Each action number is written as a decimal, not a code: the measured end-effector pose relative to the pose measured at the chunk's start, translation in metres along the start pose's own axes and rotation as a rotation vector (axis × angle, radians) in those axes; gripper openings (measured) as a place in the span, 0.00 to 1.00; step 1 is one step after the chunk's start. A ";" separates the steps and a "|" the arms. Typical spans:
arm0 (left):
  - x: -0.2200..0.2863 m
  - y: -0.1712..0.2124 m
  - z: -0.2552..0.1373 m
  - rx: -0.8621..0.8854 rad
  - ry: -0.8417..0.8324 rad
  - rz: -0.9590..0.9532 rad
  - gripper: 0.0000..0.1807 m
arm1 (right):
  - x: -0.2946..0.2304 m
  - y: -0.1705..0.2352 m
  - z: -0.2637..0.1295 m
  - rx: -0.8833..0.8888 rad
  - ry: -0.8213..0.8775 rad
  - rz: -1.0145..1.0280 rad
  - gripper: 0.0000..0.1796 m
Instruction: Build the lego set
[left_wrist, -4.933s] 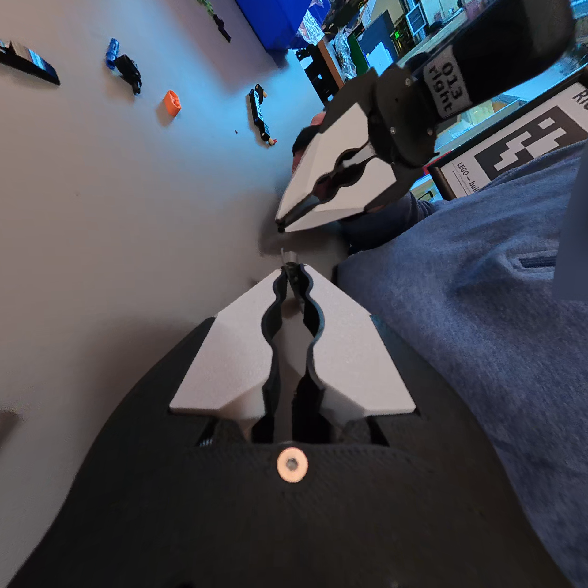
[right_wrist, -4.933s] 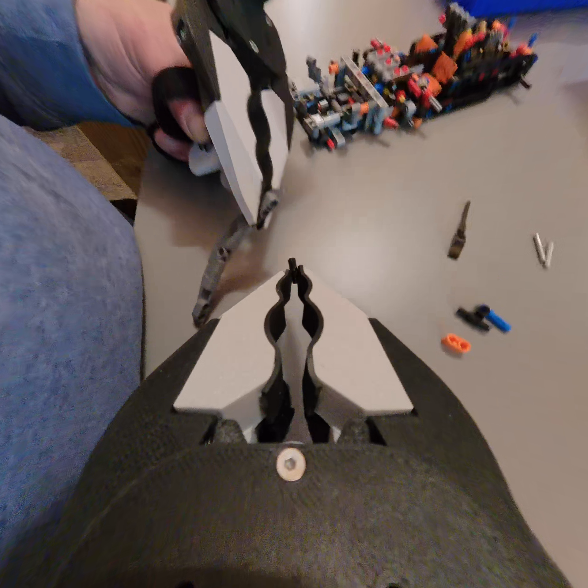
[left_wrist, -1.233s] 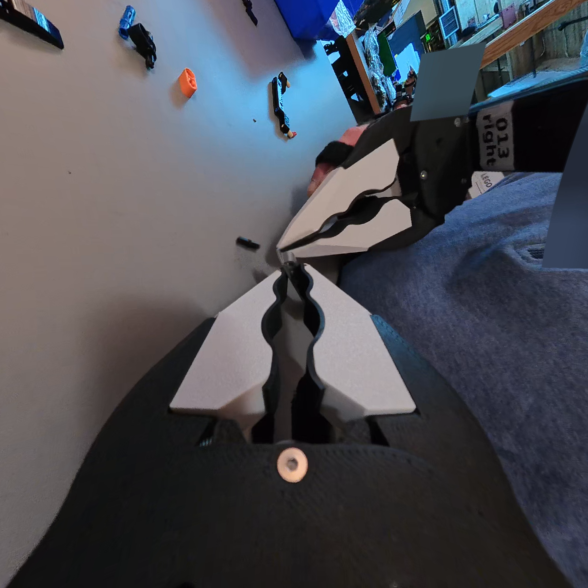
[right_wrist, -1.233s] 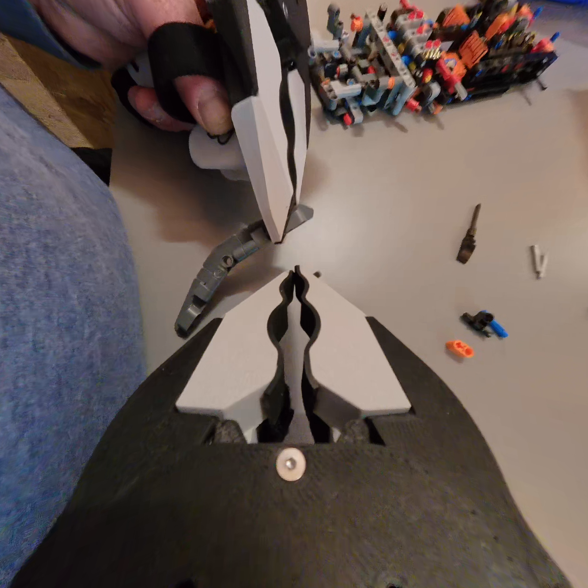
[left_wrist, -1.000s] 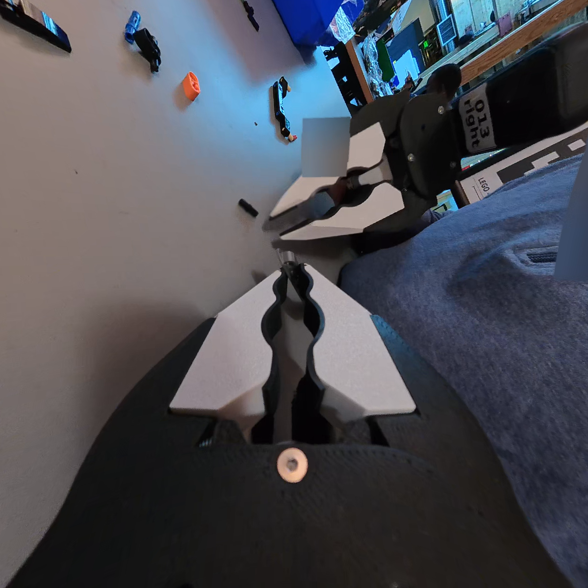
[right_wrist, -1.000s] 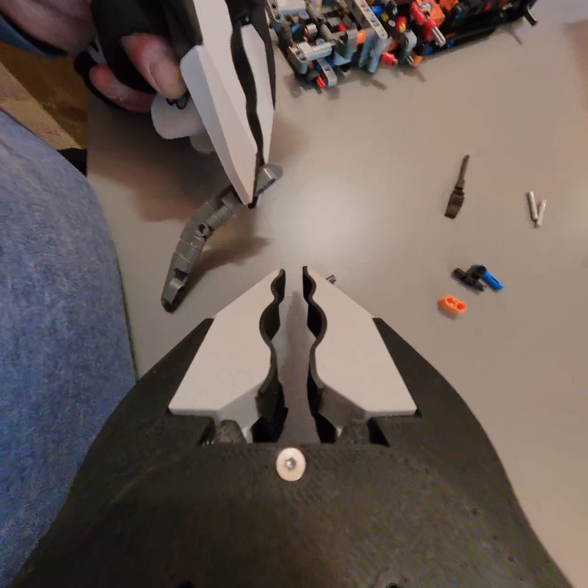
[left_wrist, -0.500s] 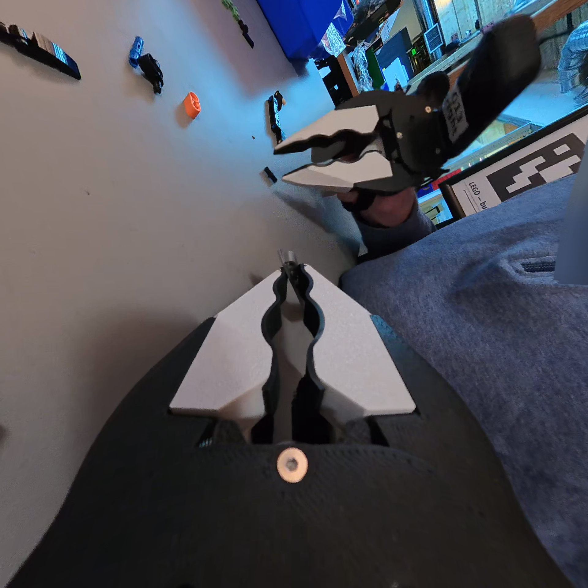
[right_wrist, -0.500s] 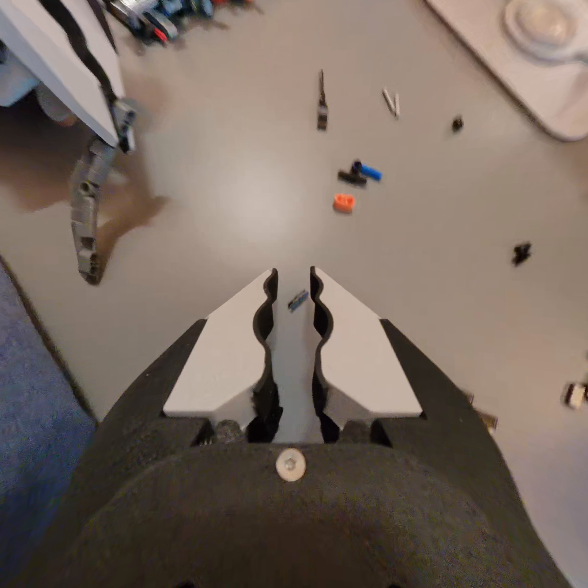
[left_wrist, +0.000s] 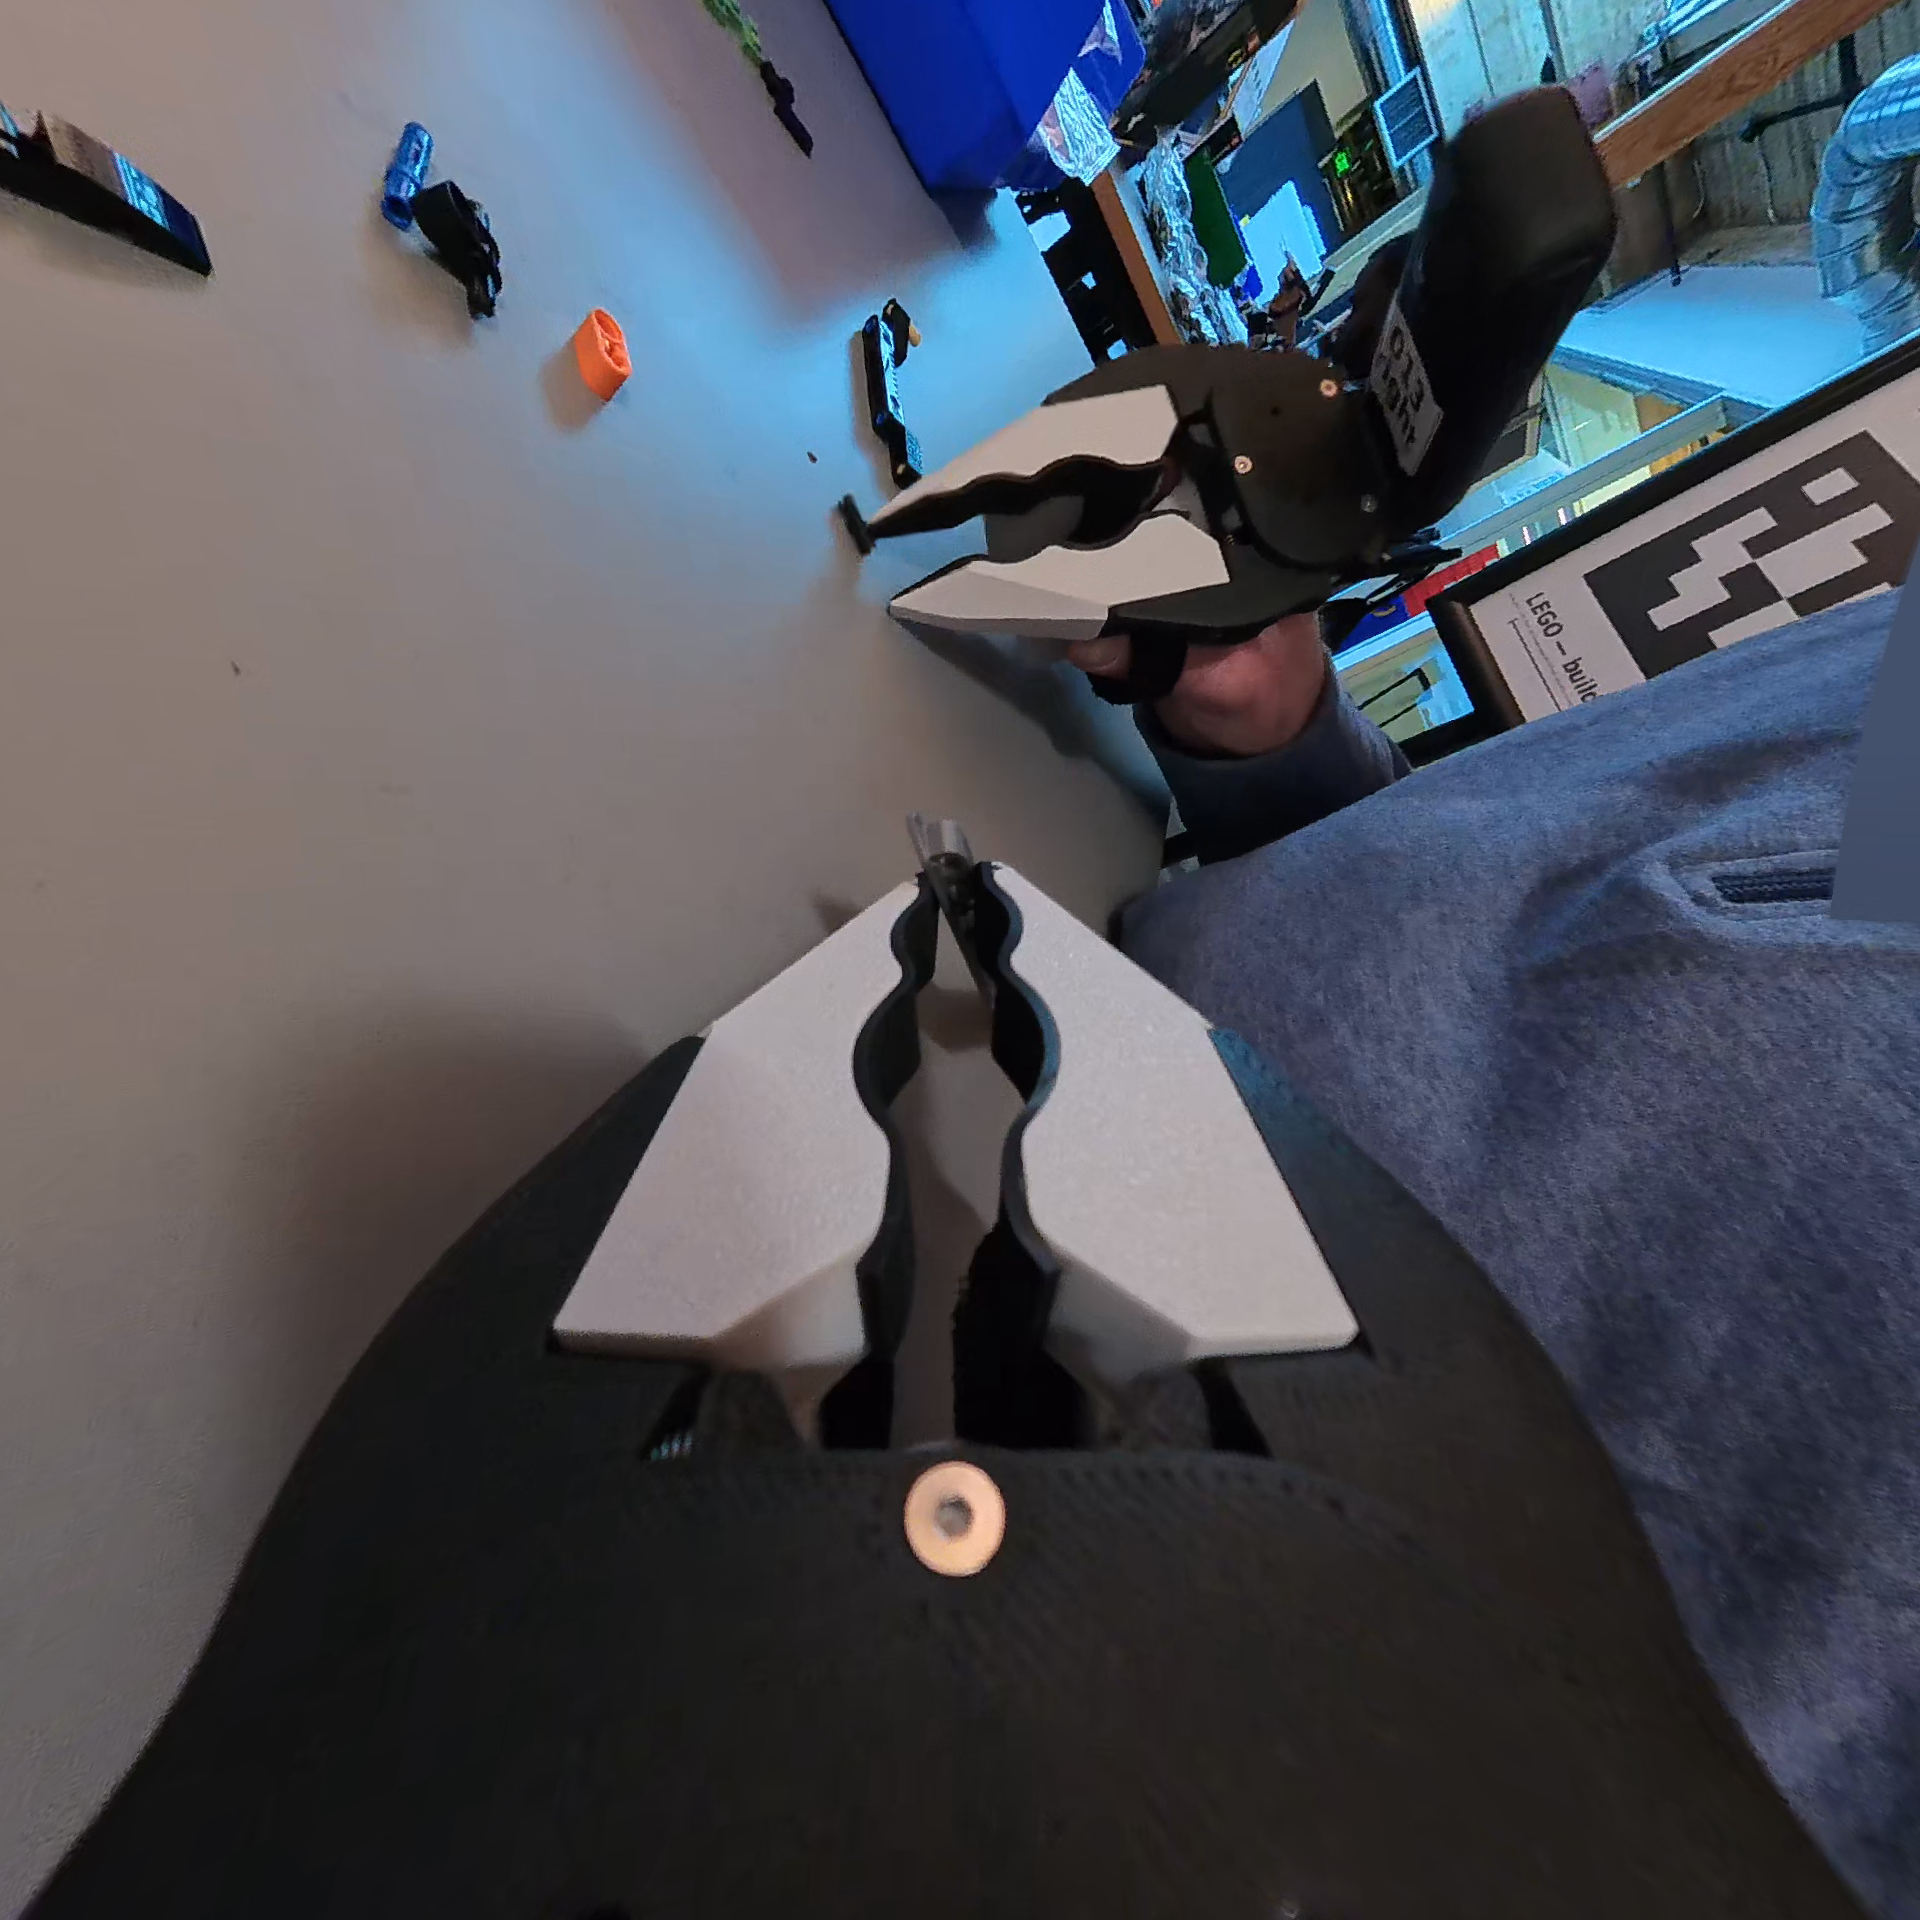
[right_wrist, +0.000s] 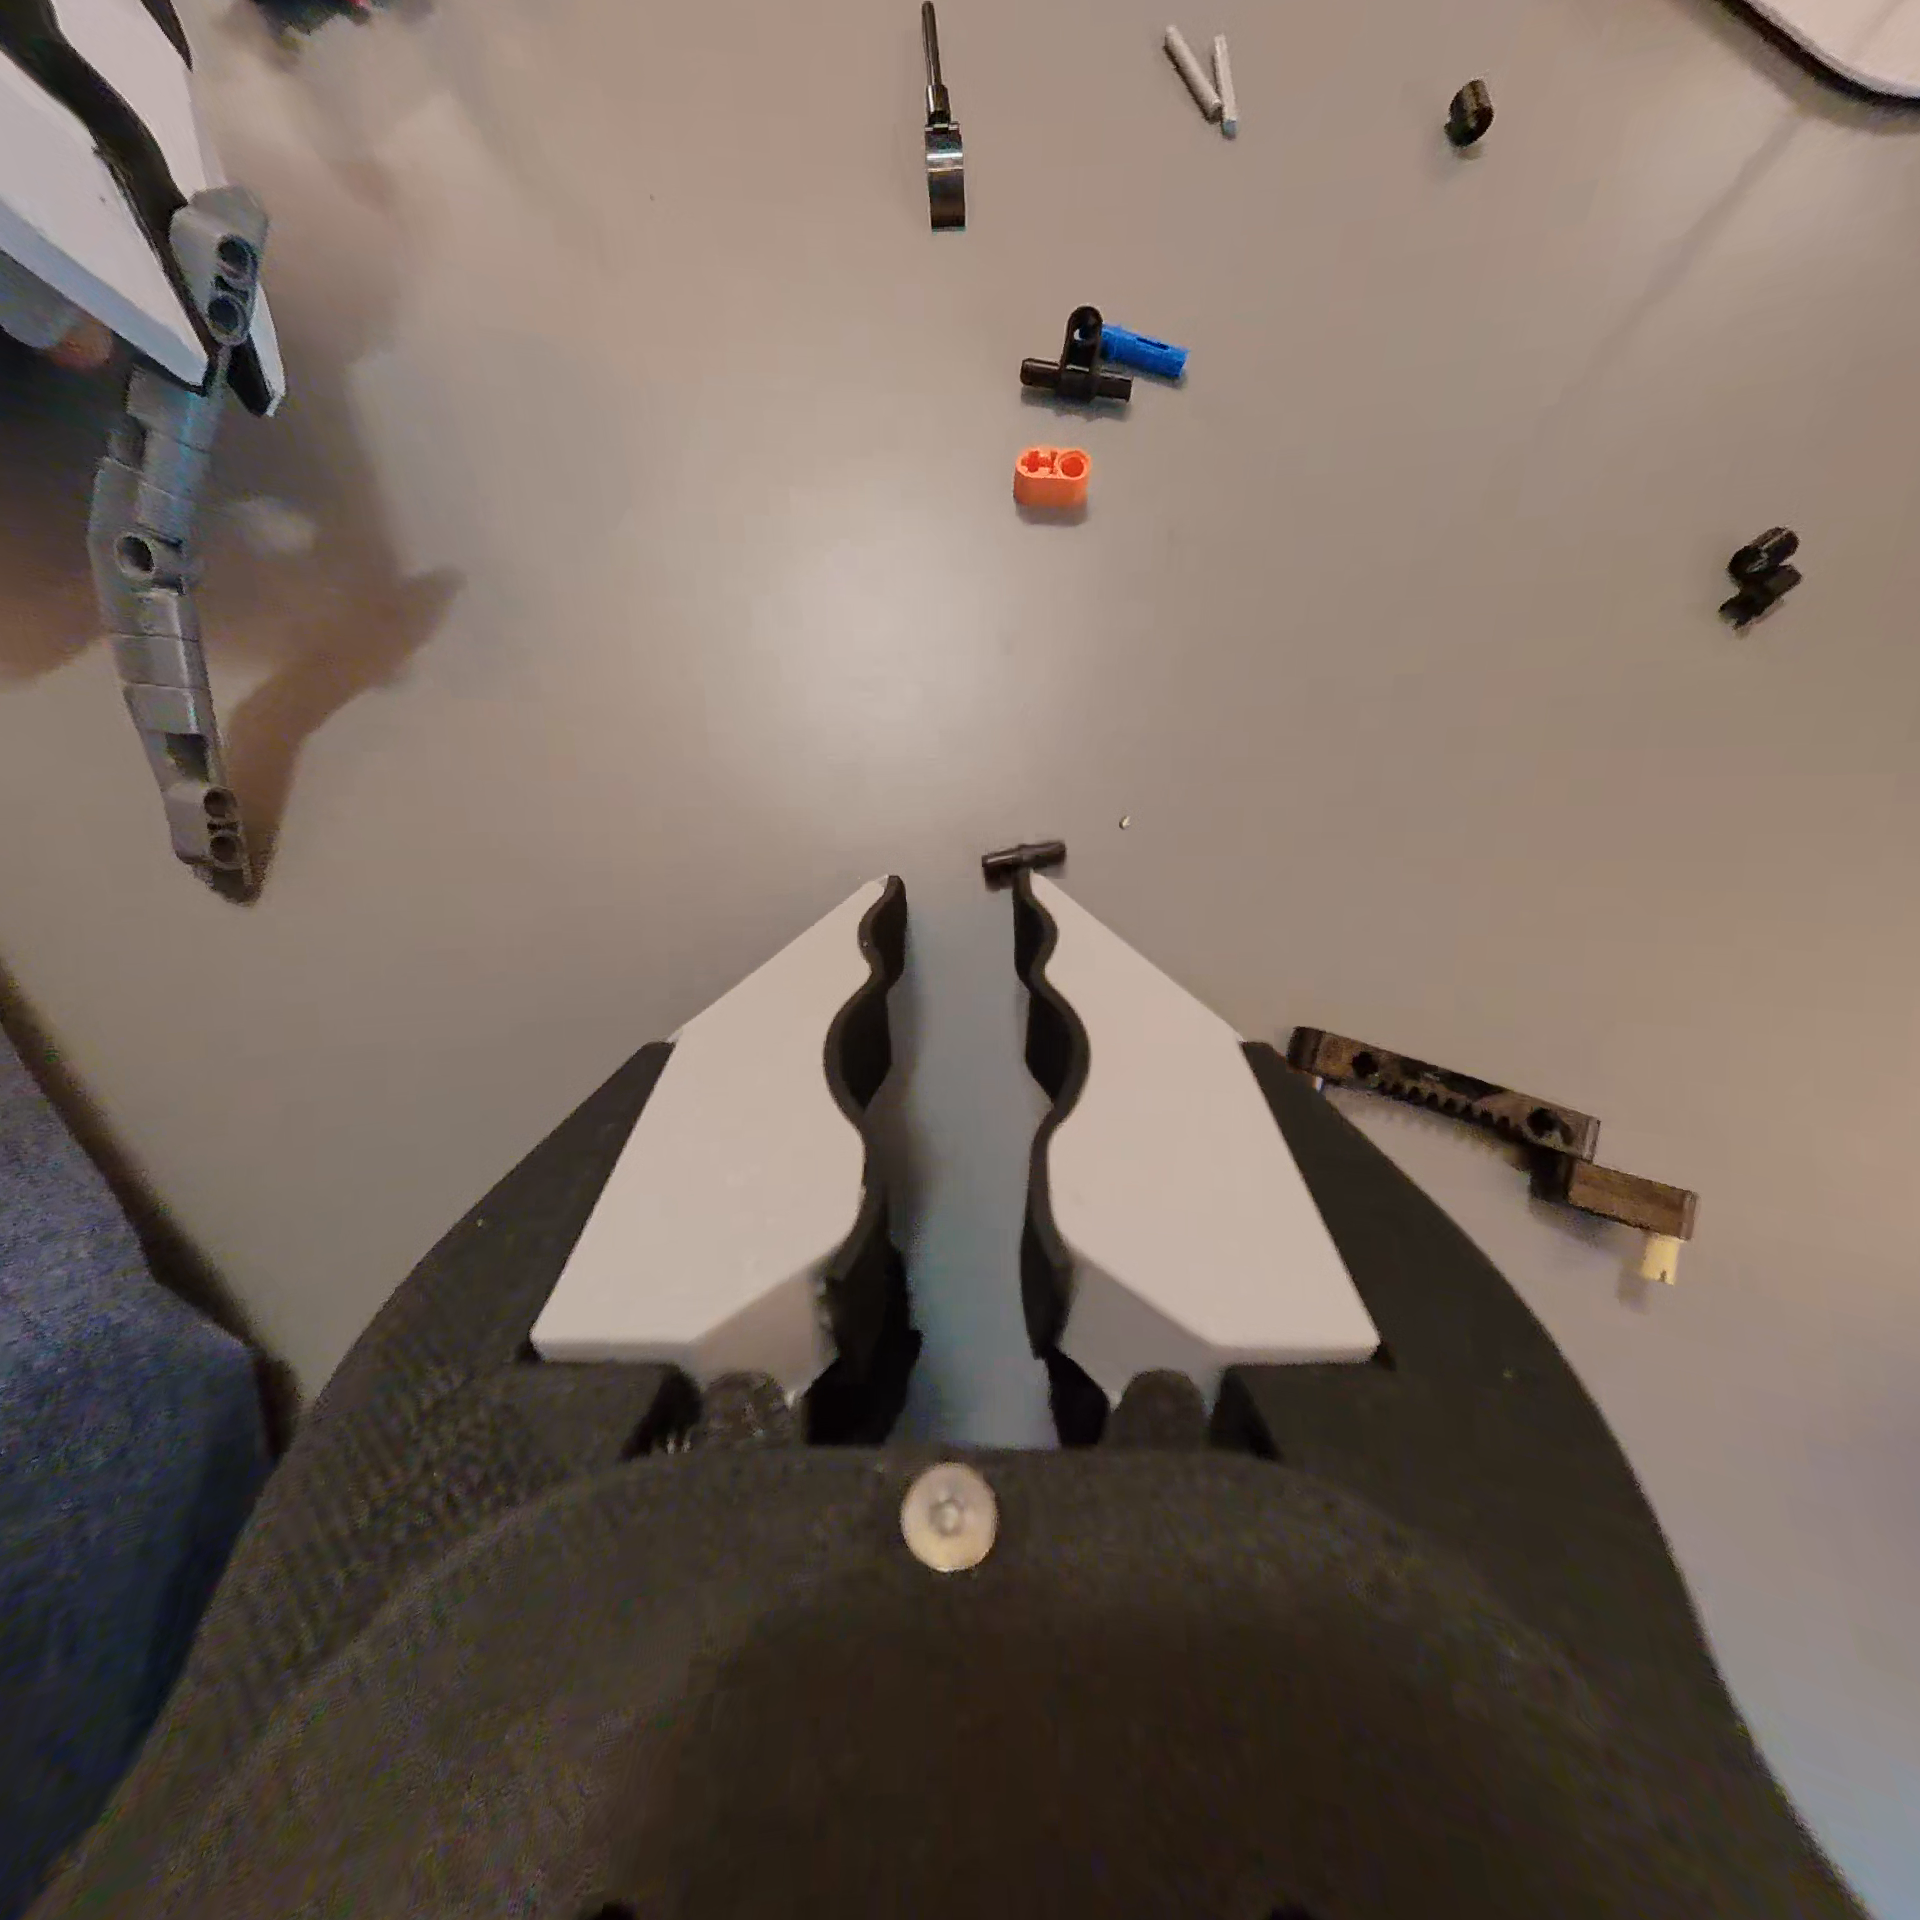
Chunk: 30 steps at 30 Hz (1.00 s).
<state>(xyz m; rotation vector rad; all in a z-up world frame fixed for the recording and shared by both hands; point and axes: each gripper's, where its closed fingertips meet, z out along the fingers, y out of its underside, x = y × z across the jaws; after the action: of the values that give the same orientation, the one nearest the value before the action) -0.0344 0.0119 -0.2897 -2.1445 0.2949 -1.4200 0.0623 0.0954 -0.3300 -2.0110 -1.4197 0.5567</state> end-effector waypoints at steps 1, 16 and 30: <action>0.000 -0.001 0.000 0.002 0.002 -0.002 0.03 | 0.002 -0.001 -0.002 0.008 0.002 -0.021 0.11; -0.018 -0.015 0.017 -0.037 -0.087 0.028 0.05 | 0.007 -0.006 0.006 -0.004 -0.092 -0.101 0.01; -0.049 -0.009 -0.013 -0.092 -0.520 0.312 0.28 | -0.036 -0.046 -0.001 0.126 -0.323 -0.113 0.01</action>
<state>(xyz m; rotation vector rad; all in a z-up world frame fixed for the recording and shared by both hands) -0.0676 0.0380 -0.3190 -2.3254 0.4723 -0.6586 0.0194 0.0719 -0.2977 -1.7865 -1.6292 0.9290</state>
